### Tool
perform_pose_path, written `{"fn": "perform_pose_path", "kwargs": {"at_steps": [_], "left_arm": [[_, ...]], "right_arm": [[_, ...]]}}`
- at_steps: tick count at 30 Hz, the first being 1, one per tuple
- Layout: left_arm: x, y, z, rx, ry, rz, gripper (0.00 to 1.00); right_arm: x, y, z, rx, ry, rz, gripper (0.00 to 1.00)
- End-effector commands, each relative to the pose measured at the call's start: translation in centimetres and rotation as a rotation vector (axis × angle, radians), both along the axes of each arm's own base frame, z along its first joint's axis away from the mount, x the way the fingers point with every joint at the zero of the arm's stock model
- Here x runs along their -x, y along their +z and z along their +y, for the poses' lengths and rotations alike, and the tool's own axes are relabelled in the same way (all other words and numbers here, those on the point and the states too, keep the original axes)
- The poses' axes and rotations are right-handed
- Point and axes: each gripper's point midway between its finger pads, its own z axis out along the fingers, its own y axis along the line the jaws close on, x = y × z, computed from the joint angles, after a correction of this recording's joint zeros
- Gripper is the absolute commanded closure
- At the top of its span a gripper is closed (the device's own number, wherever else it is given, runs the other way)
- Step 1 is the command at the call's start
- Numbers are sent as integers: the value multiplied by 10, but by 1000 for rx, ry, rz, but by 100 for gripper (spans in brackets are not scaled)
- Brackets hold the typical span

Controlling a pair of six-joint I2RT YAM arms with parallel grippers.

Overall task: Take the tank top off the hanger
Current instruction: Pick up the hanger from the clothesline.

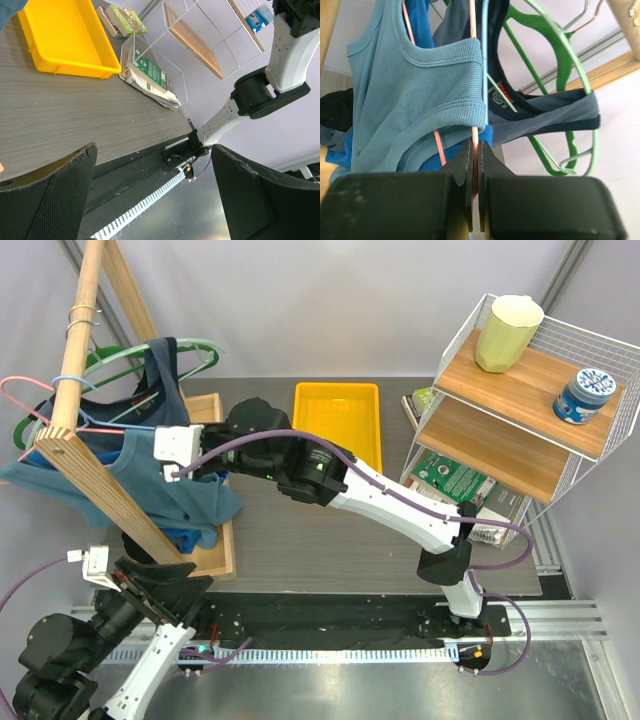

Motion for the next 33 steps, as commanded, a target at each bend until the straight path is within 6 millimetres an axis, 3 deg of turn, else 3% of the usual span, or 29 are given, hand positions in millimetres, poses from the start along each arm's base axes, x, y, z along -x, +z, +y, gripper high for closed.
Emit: {"fn": "perform_pose_path", "kwargs": {"at_steps": [1, 7, 11, 15, 17, 18, 19, 21, 23, 24, 25, 33], "left_arm": [[8, 12, -2, 45, -30, -57, 5], [11, 15, -6, 45, -62, -64, 5], [15, 19, -9, 50, -88, -81, 5], [19, 26, -13, 65, -128, -93, 5], [21, 29, -15, 74, -140, -101, 5], [22, 30, -15, 78, -144, -104, 5], [23, 30, -16, 78, -153, -105, 5], [25, 33, -18, 89, -171, -109, 5], [29, 36, -22, 97, -208, -123, 5], [24, 37, -27, 94, -217, -95, 5], [26, 38, -29, 96, -234, -96, 5], [29, 66, -40, 113, -316, -132, 6]], "right_arm": [[14, 47, 2, -157, 47, -13, 99], [22, 38, 0, -140, 48, 9, 99], [28, 29, -12, -125, 46, 24, 99], [21, 15, -25, -97, -15, 49, 99], [21, 17, -30, -122, -23, 54, 99], [22, 5, -31, -105, -27, 64, 99], [22, 17, -40, -141, -36, 62, 99], [22, 9, -44, -132, -48, 69, 99], [24, 15, -54, -152, -54, 75, 99], [24, 6, -56, -138, -57, 83, 99], [27, 15, -64, -167, -56, 84, 99], [36, -5, -107, -160, -82, 112, 99]]}}
